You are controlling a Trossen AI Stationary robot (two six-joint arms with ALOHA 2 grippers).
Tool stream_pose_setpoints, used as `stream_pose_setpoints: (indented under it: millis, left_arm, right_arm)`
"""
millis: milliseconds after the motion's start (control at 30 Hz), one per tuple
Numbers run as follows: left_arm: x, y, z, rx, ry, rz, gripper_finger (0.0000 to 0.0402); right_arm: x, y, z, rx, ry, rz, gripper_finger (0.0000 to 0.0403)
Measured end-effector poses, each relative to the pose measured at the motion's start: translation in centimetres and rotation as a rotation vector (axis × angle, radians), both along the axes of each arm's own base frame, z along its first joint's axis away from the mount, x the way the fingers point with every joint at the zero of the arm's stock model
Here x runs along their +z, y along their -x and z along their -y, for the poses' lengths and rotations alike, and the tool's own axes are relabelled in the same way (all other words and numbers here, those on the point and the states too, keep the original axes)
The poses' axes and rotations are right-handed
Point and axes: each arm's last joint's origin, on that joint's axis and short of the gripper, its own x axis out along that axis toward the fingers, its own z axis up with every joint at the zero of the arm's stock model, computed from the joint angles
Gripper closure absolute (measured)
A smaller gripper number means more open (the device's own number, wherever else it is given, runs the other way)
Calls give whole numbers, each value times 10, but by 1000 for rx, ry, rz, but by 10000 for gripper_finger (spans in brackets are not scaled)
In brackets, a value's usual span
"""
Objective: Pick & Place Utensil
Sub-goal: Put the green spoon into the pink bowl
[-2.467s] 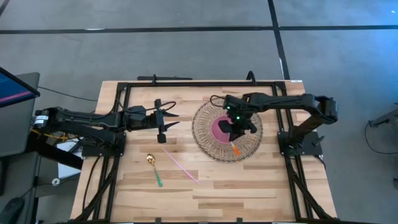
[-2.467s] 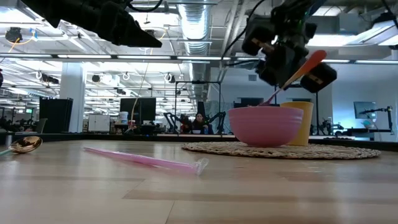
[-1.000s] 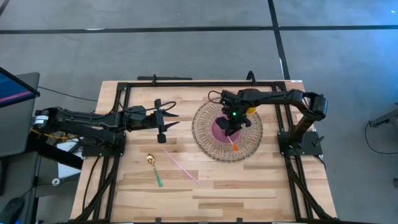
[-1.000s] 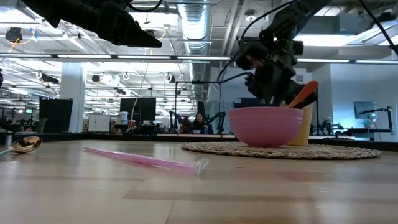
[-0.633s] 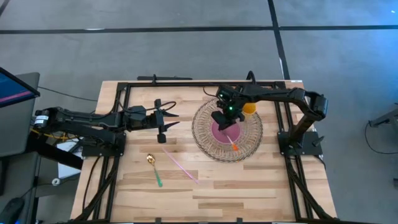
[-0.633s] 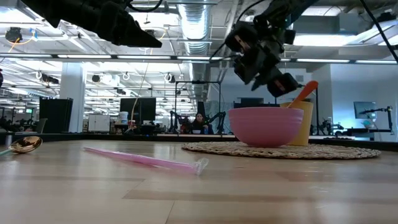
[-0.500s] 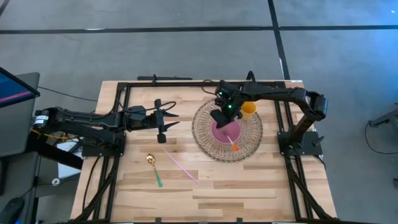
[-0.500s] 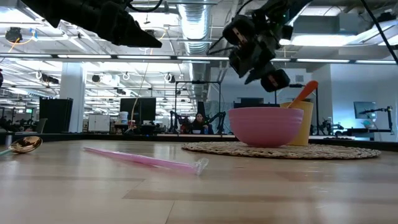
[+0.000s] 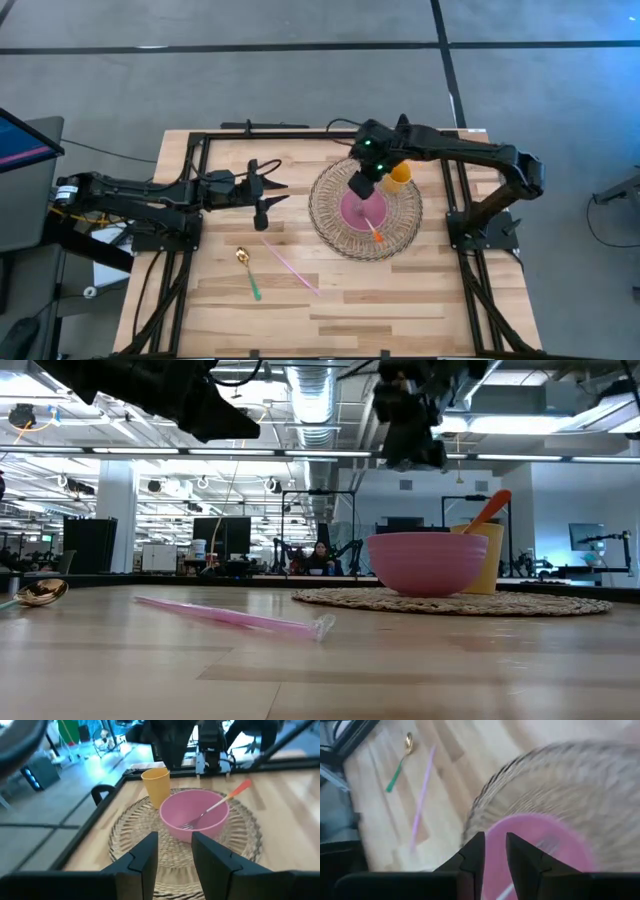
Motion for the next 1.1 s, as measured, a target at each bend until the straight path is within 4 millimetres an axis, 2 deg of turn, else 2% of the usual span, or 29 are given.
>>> stream_pose_setpoints:
  millis: [233, 467, 567, 733, 833, 933, 1100]
  left_arm:
    - [-1, -1, 1, 25, 229, 46, 284]
    - [-13, -17, 11, 79, 289, -14, 300]
    - [-11, -26, 17, 77, 284, -29, 302]
    - [3, -34, 24, 59, 282, -28, 302]
    - [11, -34, 25, 109, 311, -62, 302]
    - [15, -32, 27, 180, 352, -115, 302]
    - [16, -42, 36, 208, 424, -181, 302]
  right_arm:
    - [32, 20, -3, 123, 309, 118, 330]
    - [47, 23, 2, 174, 454, 227, 330]
    - [40, 19, 5, 196, 496, 266, 330]
    - [6, 18, 12, 261, 459, 337, 330]
    - [-10, 23, 19, 249, 480, 345, 330]
    - [-15, 24, 25, 238, 531, 383, 330]
    - [-15, 26, 34, 219, 584, 419, 330]
